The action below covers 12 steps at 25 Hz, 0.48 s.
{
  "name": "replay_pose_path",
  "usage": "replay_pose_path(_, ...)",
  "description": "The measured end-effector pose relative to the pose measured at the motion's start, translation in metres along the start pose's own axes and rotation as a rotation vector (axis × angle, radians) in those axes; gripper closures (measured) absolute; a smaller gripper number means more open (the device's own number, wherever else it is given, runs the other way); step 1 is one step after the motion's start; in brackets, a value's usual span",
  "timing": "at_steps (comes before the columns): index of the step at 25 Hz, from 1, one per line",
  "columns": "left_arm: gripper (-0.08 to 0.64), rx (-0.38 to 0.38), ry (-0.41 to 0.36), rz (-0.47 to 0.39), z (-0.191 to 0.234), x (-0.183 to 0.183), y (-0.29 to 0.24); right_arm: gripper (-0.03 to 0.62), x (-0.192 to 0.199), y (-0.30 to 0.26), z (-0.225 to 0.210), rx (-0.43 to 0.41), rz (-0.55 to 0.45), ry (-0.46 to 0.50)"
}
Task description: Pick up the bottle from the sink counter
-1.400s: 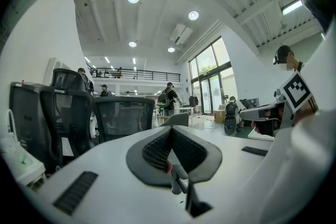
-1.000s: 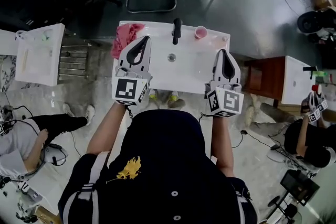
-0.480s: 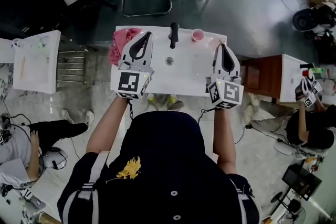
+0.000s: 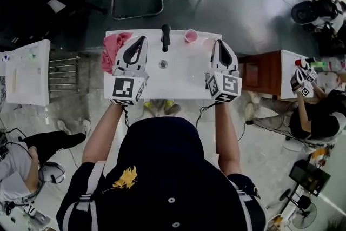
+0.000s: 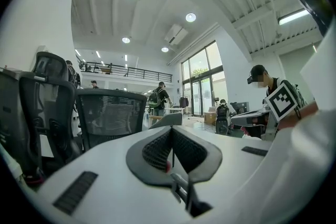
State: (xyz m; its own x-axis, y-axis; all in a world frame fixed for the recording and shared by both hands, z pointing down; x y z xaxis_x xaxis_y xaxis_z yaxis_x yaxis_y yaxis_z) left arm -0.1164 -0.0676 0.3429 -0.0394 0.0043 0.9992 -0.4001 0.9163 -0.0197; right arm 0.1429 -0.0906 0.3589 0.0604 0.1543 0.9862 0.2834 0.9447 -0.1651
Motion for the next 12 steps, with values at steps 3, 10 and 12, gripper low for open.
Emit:
replay_pose_path(3,0.541,0.003,-0.001,0.002,-0.002,0.004,-0.003,0.565,0.013,-0.007,-0.011,0.017,0.016,-0.002)
replay_pose_path(10,0.541,0.011,-0.002,0.013,-0.007,0.005,-0.005,0.565,0.043,-0.020,-0.031,0.056,0.073,-0.013)
replay_pose_path(12,0.541,0.013,0.000,0.017,-0.009,0.007,-0.006,0.565,0.053,-0.023,-0.038,0.070,0.090,-0.020)
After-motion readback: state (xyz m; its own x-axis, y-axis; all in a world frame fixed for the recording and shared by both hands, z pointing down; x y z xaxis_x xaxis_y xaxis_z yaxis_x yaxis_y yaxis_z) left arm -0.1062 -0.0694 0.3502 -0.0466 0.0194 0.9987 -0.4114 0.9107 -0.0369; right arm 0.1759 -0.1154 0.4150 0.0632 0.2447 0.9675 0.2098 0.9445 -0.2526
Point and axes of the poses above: the fingertips, and each gripper's own axes: y backward along the fingers, z to its left, x out of its underside, the point moved 2 cm from there along y, backward along the fingers, and after that the axes turned 2 degrees about -x, right-handed, at the moved point
